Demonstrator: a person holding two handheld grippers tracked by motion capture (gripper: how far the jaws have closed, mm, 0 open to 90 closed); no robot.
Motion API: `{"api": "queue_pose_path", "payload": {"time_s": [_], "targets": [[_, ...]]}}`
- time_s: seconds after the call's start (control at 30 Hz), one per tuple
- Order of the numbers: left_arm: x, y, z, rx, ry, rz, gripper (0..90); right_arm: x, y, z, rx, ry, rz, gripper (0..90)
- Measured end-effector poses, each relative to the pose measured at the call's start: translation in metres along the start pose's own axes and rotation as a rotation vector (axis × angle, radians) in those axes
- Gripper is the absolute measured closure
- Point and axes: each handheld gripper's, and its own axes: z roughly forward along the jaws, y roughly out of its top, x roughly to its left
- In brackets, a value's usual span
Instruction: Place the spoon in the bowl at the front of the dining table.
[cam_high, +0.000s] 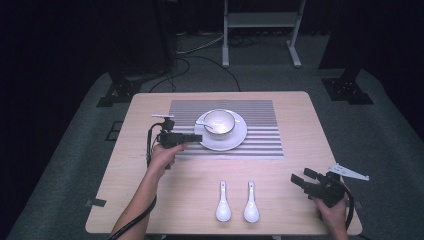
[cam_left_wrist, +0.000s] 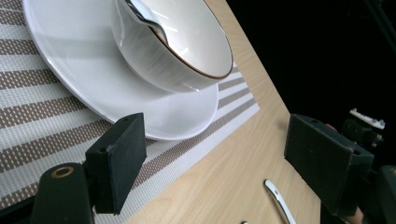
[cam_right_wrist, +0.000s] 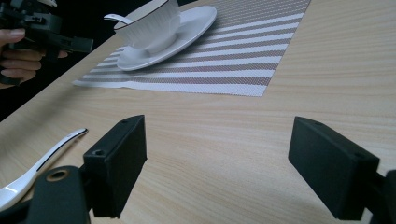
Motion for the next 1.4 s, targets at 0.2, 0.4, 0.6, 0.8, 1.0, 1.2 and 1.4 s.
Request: {"api": "queue_pose_path", "payload": {"time_s": [0.2,0.4,0.6,0.8,1.0,1.2,1.4], "targets": [[-0.007,-0.003,-0.002,0.025,0.007,0.041,18.8,0.000,0.000,0.000,0.000,-0.003,0.000,18.3],[-0.006,-0.015,-0.009,0.038,0.006,0.036,18.8,0.000,0.000,0.000,0.001,-0.003,-0.003,18.3],[-0.007,-0.025,-0.015,0.055,0.022,0.052,18.0,0.000,0.000,0.000,0.000,-0.006,-0.003,18.3],[-0.007,-0.035,-0.019,0.062,0.018,0.058,17.9,0.000,0.000,0.000,0.000,-0.008,-0.002,18.3],[-0.007,-0.046,-0.022,0.067,0.013,0.054,17.9,0.000,0.000,0.000,-0.002,-0.009,-0.001,18.3],[-0.009,-0.048,-0.026,0.058,0.012,0.064,17.9,0.000,0.000,0.000,-0.004,-0.010,0.002,18.3],[-0.014,-0.052,-0.027,0.061,0.012,0.082,17.9,0.000,0.000,0.000,-0.006,-0.011,0.004,18.3]]}}
